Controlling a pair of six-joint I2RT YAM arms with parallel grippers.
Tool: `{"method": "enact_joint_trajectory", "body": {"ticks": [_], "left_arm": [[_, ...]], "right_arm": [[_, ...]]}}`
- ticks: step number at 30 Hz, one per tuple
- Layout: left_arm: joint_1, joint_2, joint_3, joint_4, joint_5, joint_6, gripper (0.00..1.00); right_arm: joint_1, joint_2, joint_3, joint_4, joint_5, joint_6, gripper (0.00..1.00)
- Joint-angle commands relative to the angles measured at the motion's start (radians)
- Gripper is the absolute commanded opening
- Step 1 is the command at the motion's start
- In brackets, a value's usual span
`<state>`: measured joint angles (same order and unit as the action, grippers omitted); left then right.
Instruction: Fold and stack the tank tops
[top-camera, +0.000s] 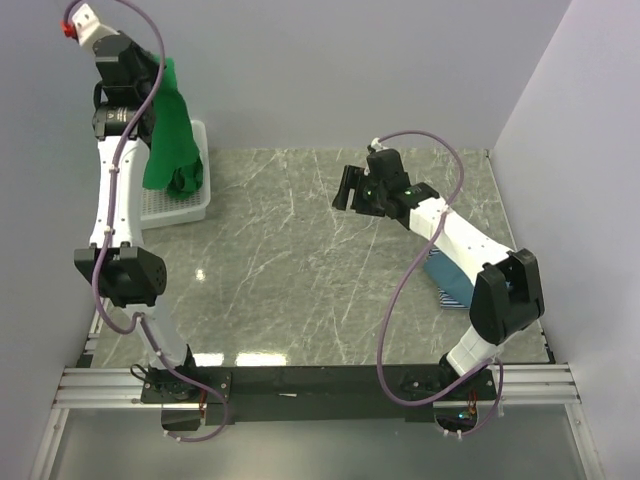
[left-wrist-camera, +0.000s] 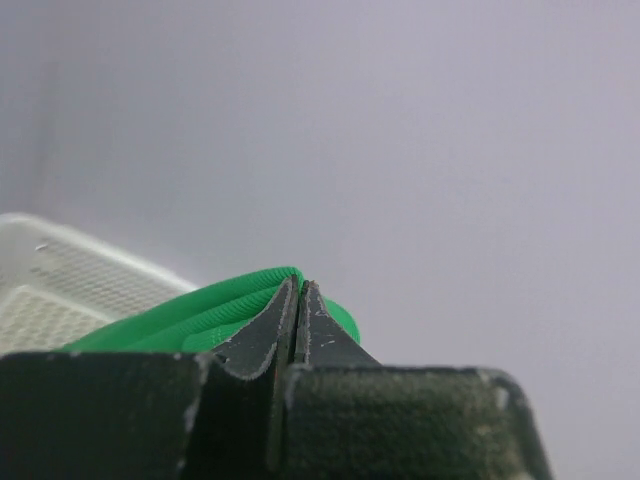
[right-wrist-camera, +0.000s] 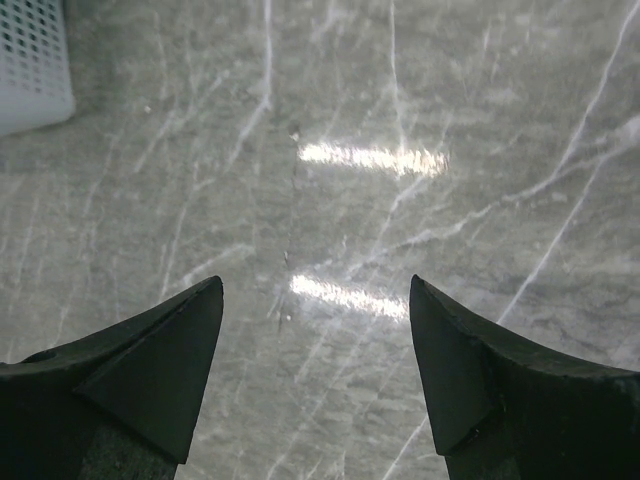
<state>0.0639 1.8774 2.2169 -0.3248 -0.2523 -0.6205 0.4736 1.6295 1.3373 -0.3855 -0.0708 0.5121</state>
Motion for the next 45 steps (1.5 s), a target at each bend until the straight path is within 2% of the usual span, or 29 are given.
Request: {"method": "enact_joint_trajectory", "body": {"ticks": [1, 6, 12, 15, 17, 18, 19, 20, 21, 22, 24, 25, 28, 31, 33, 37, 45], "left_arm": [[-0.053, -0.106, 0.087, 0.093, 0.059, 0.053, 0.0], [-0.173, -0.164, 0.199, 0.139, 0.053, 0.126, 0.01], [-0.36, -0.261, 0.133, 0.21, 0.038, 0.189, 0.01], [-0.395, -0.28, 0.063, 0.188, 0.036, 0.161, 0.01], [-0.395, -0.332, -0.112, 0.197, 0.083, 0.114, 0.01], [-0.4, -0.36, -0.196, 0.214, 0.087, 0.04, 0.01], [-0.401, -0.391, -0.4, 0.234, 0.076, -0.013, 0.01], [-0.404, -0.459, -0.516, 0.283, 0.076, -0.069, 0.01], [-0.409, -0.495, -0.64, 0.314, 0.076, -0.199, 0.01], [-0.417, -0.532, -0.898, 0.352, 0.074, -0.269, 0.01], [-0.446, -0.604, -1.136, 0.449, 0.07, -0.387, 0.01], [-0.479, -0.612, -1.318, 0.47, 0.077, -0.46, 0.03], [-0.545, -0.615, -1.567, 0.483, 0.096, -0.57, 0.05], [-0.616, -0.646, -1.698, 0.463, 0.085, -0.63, 0.01], [-0.677, -0.647, -1.714, 0.364, 0.038, -0.68, 0.01], [-0.73, -0.632, -1.728, 0.262, 0.005, -0.739, 0.01], [-0.731, -0.664, -1.706, 0.245, -0.008, -0.702, 0.01]], "right_arm": [[0.005, -0.008, 0.086, -0.009, 0.028, -0.037, 0.81], [0.003, -0.054, 0.14, -0.041, 0.061, -0.037, 0.81], [0.002, -0.146, 0.128, -0.055, 0.133, -0.038, 0.81], [0.002, -0.187, 0.09, -0.058, 0.19, -0.018, 0.81], [0.002, -0.204, 0.065, -0.07, 0.216, 0.002, 0.82], [0.002, -0.22, 0.036, -0.076, 0.256, 0.011, 0.82], [0.0, -0.229, 0.017, -0.081, 0.275, 0.028, 0.82], [0.0, -0.238, -0.006, -0.081, 0.296, 0.035, 0.83], [0.0, -0.262, -0.063, -0.072, 0.311, 0.045, 0.83], [0.0, -0.273, -0.096, -0.061, 0.31, 0.055, 0.83], [0.0, -0.305, -0.195, -0.021, 0.296, 0.065, 0.83], [0.0, -0.312, -0.226, -0.013, 0.283, 0.074, 0.83], [0.002, -0.335, -0.348, 0.031, 0.25, 0.088, 0.83], [0.01, -0.327, -0.449, 0.1, 0.195, 0.103, 0.83], [0.017, -0.284, -0.484, 0.138, 0.174, 0.108, 0.83], [0.019, -0.192, -0.48, 0.152, 0.184, 0.14, 0.83], [0.019, -0.002, -0.414, 0.223, 0.167, 0.164, 0.73]]}}
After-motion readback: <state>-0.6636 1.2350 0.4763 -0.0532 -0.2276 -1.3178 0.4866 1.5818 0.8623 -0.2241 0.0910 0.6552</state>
